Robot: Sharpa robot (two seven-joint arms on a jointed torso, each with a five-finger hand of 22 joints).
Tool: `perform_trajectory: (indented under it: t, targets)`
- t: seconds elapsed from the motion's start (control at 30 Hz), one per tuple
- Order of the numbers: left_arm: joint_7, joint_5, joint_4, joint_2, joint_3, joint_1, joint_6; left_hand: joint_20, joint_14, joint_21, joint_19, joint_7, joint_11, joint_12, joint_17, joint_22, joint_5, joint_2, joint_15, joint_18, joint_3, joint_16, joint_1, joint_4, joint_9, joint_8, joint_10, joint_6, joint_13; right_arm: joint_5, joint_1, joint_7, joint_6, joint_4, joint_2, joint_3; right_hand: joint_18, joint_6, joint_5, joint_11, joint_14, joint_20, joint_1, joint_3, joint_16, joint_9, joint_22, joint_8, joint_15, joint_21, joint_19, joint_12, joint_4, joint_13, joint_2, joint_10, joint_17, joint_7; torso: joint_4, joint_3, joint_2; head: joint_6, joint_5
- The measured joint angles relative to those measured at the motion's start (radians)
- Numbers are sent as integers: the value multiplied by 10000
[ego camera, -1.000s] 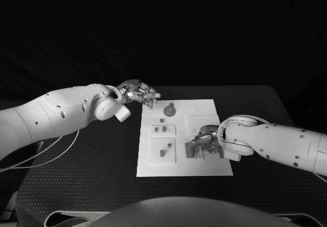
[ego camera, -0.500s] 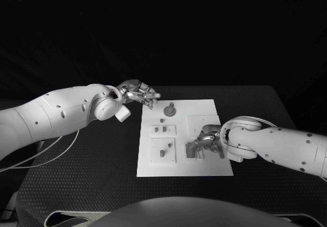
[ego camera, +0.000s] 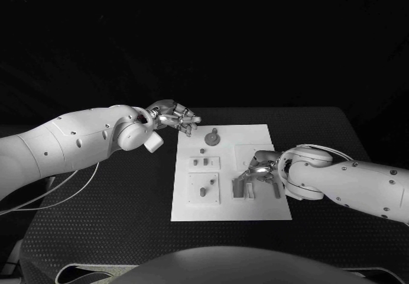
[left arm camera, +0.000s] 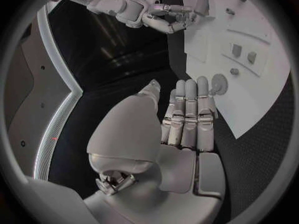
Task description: Assemble the parts on the task board
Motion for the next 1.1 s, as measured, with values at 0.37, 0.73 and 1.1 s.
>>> perform_trajectory:
  t: [0.37, 0.73, 1.1]
  targets:
    - [-17, 0, 5, 10, -1, 0, 17, 1, 0, 0, 0, 0, 0, 0, 0, 0, 0, 0, 0, 103, 0, 0, 0, 0, -1, 0, 0, 0, 0, -165, 0, -163, 351, -175, 302, -5, 7, -152, 0, 72, -35, 53, -420, 222, -83, 6, 0, -63, 35, -133, -52, 0, 1032, -42, -537, -147, 32, 77, 3, -4, 2, 2, -37]
    - [-44, 0, 13, 15, -1, 0, 59, 1, 0, 0, 0, 0, 0, 0, 0, 0, 0, 0, 0, 99, 0, 0, 0, 0, -1, 0, 0, 0, 0, -191, -98, -282, 599, -541, 662, -8, 9, -158, 0, 71, -37, 53, -372, 261, -83, 64, 0, -64, 36, -133, -53, 43, 1149, -41, -514, -148, 64, 67, 17, -12, 8, -5, -59]
    - [-66, 0, 12, 8, 1, 0, 91, 1, 0, 0, 0, 0, 0, 0, 0, 0, 0, 0, 0, 94, 0, 0, 1, 0, -2, 0, 0, 0, 1, -179, -101, -301, 718, -594, 726, 2, 13, 3, -1, 32, 7, 50, 64, -116, -82, 156, 0, 7, -2, -44, -56, 85, 89, -69, 378, -106, 103, -55, 18, -14, 6, -6, -51]
